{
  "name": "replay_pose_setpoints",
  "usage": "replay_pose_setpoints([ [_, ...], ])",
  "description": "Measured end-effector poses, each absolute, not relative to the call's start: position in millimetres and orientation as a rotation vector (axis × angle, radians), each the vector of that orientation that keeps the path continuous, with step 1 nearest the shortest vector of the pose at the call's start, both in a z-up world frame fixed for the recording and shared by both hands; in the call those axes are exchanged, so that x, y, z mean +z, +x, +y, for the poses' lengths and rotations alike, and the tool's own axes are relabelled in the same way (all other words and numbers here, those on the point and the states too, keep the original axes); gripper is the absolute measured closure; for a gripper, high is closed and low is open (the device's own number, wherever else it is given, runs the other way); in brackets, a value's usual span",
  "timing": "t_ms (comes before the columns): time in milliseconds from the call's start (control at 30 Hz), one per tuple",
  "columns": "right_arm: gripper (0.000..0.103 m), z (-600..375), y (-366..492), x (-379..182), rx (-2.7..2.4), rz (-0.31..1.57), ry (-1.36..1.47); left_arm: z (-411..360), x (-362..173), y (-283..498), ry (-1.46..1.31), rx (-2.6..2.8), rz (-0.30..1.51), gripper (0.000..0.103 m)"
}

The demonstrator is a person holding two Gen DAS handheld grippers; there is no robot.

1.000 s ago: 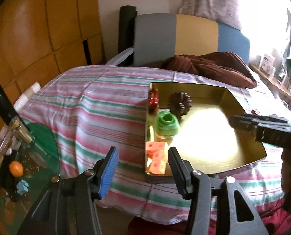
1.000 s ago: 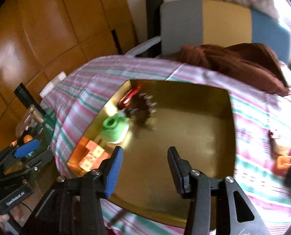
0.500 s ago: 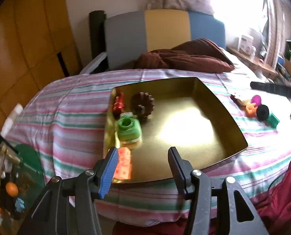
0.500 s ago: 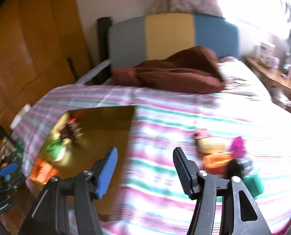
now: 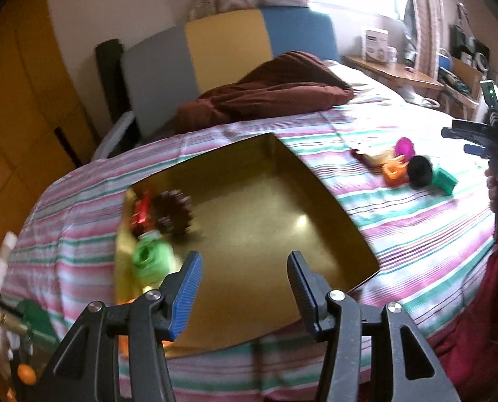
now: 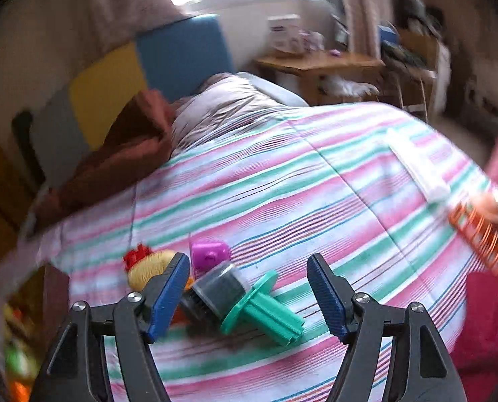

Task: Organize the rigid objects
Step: 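Move the right tool back toward the remaining toys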

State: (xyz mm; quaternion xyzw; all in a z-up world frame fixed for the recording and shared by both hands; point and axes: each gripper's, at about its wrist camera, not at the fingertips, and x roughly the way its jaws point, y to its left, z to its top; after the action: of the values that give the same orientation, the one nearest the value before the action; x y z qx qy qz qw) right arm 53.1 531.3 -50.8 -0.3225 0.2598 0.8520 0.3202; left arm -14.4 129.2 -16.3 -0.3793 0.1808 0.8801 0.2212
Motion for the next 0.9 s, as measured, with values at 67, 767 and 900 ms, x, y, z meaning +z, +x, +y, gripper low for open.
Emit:
replay_pose_setpoints([
  [67, 0.028, 538, 59, -50, 2.226, 0.744, -0.83, 142, -13, -19, -1.048, 2.399, 0.488, 0.05],
  [767, 0.023, 544, 67, -59, 2.21, 0.948, -0.829, 325, -51, -115, -1.354, 2.016, 0.35, 0.054],
  [900, 0.023, 544, 64, -60, 2.221, 0.966, -0.846, 348, -67, -147, -1.469, 1.97, 0.254, 0.056],
])
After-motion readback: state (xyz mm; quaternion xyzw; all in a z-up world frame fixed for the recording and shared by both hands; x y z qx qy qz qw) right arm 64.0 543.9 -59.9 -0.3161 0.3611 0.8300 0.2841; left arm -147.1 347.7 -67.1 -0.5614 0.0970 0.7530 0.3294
